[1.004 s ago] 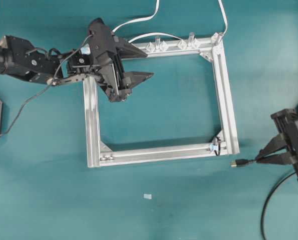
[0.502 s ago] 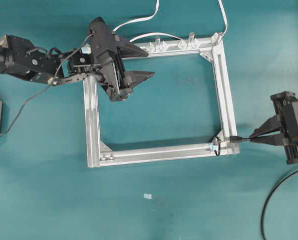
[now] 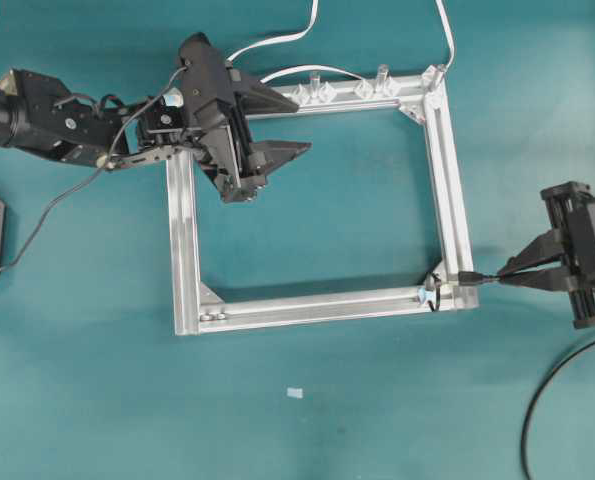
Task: Insert the wire through the string loop located on the right side.
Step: 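Align the USB plug with the black zip-tie loop on the frame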
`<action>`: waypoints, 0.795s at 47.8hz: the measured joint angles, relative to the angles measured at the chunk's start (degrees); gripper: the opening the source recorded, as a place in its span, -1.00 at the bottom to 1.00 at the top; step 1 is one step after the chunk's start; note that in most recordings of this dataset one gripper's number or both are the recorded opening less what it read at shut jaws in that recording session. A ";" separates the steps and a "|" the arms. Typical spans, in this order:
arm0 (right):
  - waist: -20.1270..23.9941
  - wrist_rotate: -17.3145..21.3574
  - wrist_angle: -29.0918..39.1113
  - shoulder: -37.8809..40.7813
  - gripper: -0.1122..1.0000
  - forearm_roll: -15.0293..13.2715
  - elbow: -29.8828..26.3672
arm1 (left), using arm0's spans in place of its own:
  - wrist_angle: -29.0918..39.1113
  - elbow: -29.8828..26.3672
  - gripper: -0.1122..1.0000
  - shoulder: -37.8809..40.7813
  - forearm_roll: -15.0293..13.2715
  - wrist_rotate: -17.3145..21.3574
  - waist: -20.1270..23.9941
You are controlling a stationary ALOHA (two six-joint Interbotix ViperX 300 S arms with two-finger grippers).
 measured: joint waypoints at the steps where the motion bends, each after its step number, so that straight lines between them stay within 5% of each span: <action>1: 0.00 0.00 0.00 -0.18 -0.67 0.09 0.00 | 0.09 -0.09 0.50 0.09 0.00 -0.09 0.00; 38: 0.00 0.00 0.53 -1.58 -0.67 0.00 0.00 | 0.09 -0.09 0.50 0.09 -0.09 -0.79 0.00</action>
